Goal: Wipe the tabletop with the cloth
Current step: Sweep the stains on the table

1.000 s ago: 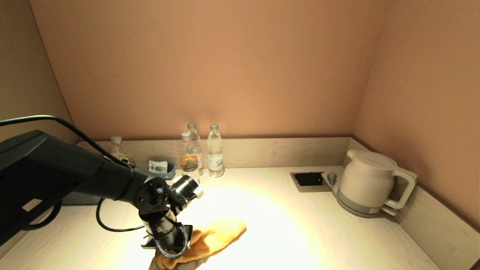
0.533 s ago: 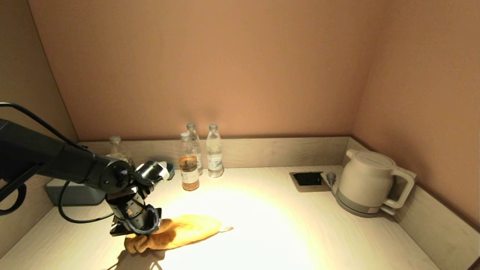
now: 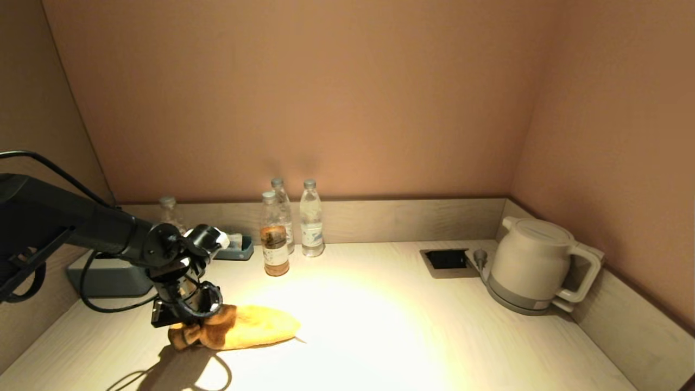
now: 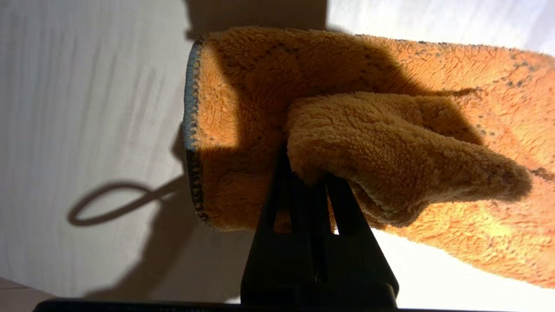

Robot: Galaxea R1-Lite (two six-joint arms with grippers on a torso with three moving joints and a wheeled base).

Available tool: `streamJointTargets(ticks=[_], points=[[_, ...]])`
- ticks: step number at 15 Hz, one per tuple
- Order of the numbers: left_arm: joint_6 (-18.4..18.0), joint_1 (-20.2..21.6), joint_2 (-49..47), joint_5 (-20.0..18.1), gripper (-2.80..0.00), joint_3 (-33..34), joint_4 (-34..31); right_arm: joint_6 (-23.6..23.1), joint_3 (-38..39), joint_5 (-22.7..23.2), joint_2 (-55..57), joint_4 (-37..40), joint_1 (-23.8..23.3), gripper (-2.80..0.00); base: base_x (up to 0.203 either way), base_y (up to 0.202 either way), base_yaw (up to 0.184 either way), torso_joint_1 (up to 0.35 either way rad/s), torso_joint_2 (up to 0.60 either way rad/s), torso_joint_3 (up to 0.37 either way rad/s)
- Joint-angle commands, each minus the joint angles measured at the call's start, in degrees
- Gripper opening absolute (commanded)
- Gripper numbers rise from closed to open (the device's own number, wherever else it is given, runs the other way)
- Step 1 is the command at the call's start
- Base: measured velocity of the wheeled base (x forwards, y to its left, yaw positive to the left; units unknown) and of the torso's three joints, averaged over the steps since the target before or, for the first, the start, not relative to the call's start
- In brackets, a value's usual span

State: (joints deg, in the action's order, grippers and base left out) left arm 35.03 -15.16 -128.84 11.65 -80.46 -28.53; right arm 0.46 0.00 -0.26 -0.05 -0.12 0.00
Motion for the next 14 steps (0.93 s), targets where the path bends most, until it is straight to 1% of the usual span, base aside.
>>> streamJointTargets(ticks=[1,2,3,4,5,8,9,12,13,14], points=[[0.83,-1.93,-2.59,0.04,-2.8,-2.99,-0.14,-0.01,0.0,0.0,0.05,-0.06,0.0,-2.8,0.0,0.0,0.0,0.0,0.0,0.0],[1.44,-4.54,-3.32,0.15,-2.8,-4.7,-0.22,0.07,0.0,0.0,0.05,-0.06,0.0,-2.8,0.0,0.0,0.0,0.0,0.0,0.0],[1.88,-5.67,-3.87,0.3,-2.8,-5.76,-0.3,0.07,0.0,0.0,0.05,-0.06,0.0,-2.8,0.0,0.0,0.0,0.0,0.0,0.0],[1.89,-5.68,-3.89,0.33,-2.8,-5.78,-0.29,0.07,0.0,0.0,0.05,-0.06,0.0,-2.8,0.0,0.0,0.0,0.0,0.0,0.0],[1.92,-7.25,-4.45,0.69,-2.8,-6.85,-0.22,-0.02,0.0,0.0,0.05,-0.06,0.0,-2.8,0.0,0.0,0.0,0.0,0.0,0.0],[2.12,-17.36,-7.42,1.17,-2.8,-10.99,-0.07,-0.02,0.0,0.0,0.05,-0.06,0.0,-2.8,0.0,0.0,0.0,0.0,0.0,0.0],[2.23,-18.67,-8.44,1.26,-2.8,-12.09,-0.04,-0.02,0.0,0.0,0.05,-0.06,0.0,-2.8,0.0,0.0,0.0,0.0,0.0,0.0],[2.41,-18.78,-8.53,1.29,-2.8,-12.19,-0.09,0.07,0.0,0.0,0.05,-0.06,0.0,-2.8,0.0,0.0,0.0,0.0,0.0,0.0],[3.19,-20.51,-9.9,1.36,-2.8,-13.73,-0.26,-0.02,0.0,0.0,0.05,-0.06,0.0,-2.8,0.0,0.0,0.0,0.0,0.0,0.0],[3.98,-24.26,-11.6,1.43,-2.8,-15.58,-0.49,-0.02,0.0,0.0,0.05,-0.06,0.0,-2.8,0.0,0.0,0.0,0.0,0.0,0.0]])
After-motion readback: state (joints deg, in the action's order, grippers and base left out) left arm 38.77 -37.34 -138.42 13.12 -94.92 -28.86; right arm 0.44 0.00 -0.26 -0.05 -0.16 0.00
